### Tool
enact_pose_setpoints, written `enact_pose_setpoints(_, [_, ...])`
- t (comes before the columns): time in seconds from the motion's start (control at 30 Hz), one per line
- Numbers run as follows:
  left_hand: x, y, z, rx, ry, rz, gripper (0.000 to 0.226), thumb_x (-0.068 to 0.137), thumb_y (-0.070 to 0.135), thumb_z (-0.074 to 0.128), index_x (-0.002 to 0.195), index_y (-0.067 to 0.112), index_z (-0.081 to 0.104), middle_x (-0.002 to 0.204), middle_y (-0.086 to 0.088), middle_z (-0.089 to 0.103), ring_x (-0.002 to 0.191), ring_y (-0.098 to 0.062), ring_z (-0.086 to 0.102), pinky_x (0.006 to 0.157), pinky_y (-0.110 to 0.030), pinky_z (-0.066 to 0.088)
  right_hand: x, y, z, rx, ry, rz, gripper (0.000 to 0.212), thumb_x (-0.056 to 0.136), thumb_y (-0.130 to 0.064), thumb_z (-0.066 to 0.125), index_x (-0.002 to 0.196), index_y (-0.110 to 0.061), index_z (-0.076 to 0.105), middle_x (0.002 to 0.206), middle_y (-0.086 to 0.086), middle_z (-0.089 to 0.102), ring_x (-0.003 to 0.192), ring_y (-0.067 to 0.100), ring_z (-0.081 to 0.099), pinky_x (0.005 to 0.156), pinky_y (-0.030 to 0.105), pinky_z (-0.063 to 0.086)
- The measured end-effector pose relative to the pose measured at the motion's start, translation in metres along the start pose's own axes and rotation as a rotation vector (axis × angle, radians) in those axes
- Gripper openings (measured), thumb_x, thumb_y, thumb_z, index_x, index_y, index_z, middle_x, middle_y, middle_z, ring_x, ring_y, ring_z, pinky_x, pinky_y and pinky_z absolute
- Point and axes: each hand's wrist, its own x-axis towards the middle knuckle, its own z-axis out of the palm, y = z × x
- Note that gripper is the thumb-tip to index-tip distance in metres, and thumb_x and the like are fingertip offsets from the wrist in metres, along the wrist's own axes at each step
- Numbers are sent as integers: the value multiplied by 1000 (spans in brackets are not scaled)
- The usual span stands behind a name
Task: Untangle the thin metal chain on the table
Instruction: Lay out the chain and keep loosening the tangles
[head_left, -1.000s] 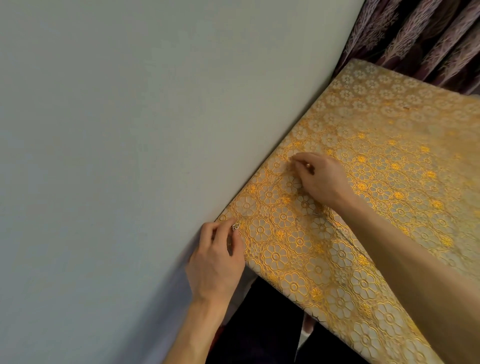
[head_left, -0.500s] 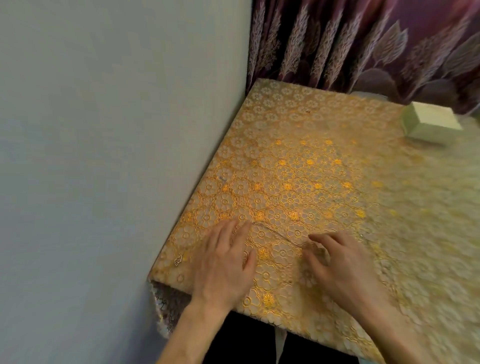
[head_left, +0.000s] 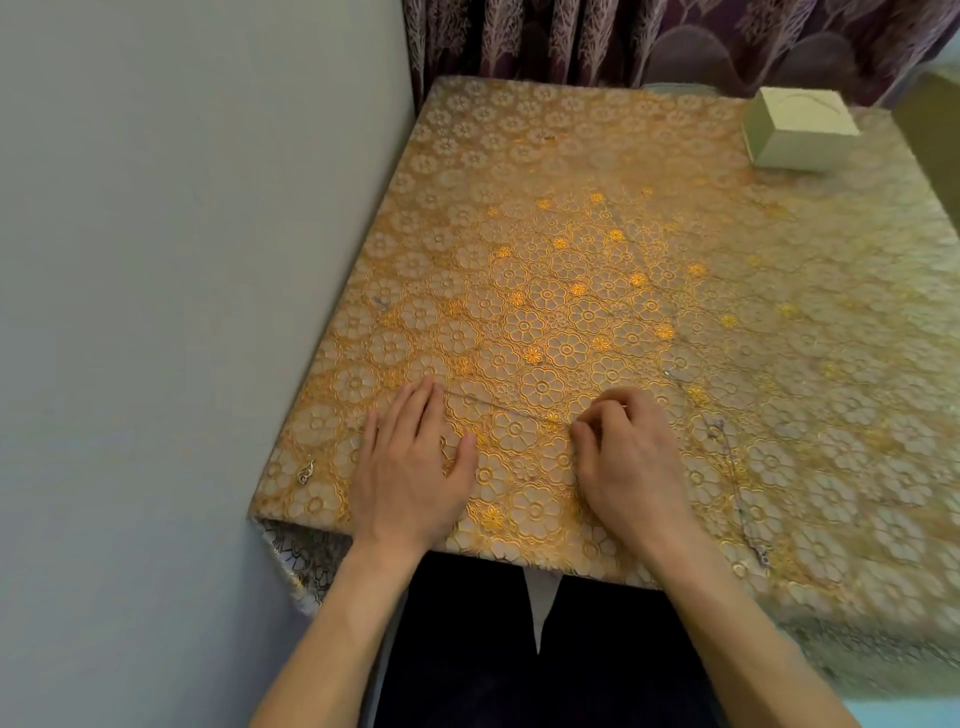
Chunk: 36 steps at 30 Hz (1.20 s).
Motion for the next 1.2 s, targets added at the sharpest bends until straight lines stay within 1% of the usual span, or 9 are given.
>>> enact_pose_setpoints(0.1, [-1,1,1,1,-3,-7,74,96,61,23,159,22,22,166,8,17,153,-7,6,123,-35,-5,-2,-3,-8,-2,-113,-27,17,99,-23,57,99,-7,64,108,5,57,100,24,51,85,34,43])
enact_pose_setpoints(0.23, [-1,0,2,8,8,-13,72,96,60,26,158,22,24,166,7,18,153,-9,8,123,-35,-5,-17,-5,-28,353,-322,85,8,103,-26,52,98,-21,56,84,-10,63,73,5,55,60,17,36])
enact_pose_setpoints(0.3, [-1,0,2,10,10,-14,72,96,59,27,158,22,27,166,6,21,153,-10,10,123,-35,-4,-24,-5,-34,389,-391,112,10,103,-28,51,97,-22,57,80,-12,63,69,1,55,60,15,39])
enact_pose_setpoints(0.47, [-3,-1,2,21,11,-11,71,97,58,28,157,21,29,165,5,23,153,-11,13,123,-37,-1,-36,-2,-43,311,-573,171,10,103,-32,50,97,-27,57,85,-8,66,81,13,62,78,39,52])
enact_pose_setpoints(0.7, [-3,-1,3,4,12,2,68,98,58,28,156,24,31,165,5,24,153,-12,14,125,-40,2,-48,-1,-46,438,-521,257,12,99,-22,57,92,-29,63,78,-11,74,53,3,60,63,35,52])
enact_pose_setpoints(0.83, [-4,-2,4,0,29,20,65,98,57,29,154,25,36,163,2,28,153,-16,19,125,-46,11,-57,-2,-51,426,-529,296,11,97,-26,59,87,-25,64,75,-13,74,50,8,65,55,28,53])
enact_pose_setpoints(0.93, [-4,-2,2,-34,42,26,59,98,54,35,151,28,42,161,0,34,151,-19,24,124,-48,15,-65,-2,-54,452,-524,331,13,96,-24,60,84,-23,65,73,-6,74,51,14,67,51,33,58])
enact_pose_setpoints(1.07, [-25,6,-7,-161,166,67,44,98,37,56,140,23,56,146,-4,51,134,-23,46,113,-44,38,-78,-1,-55,512,-525,372,15,97,-25,58,85,-21,65,73,-3,74,56,20,68,52,40,60])
enact_pose_setpoints(1.2, [-92,33,-15,-387,269,66,19,91,23,67,110,23,71,105,8,63,95,-12,58,85,-19,46,-96,2,-55,581,-529,403,15,100,-27,56,89,-20,64,74,-7,73,52,11,63,47,31,56])
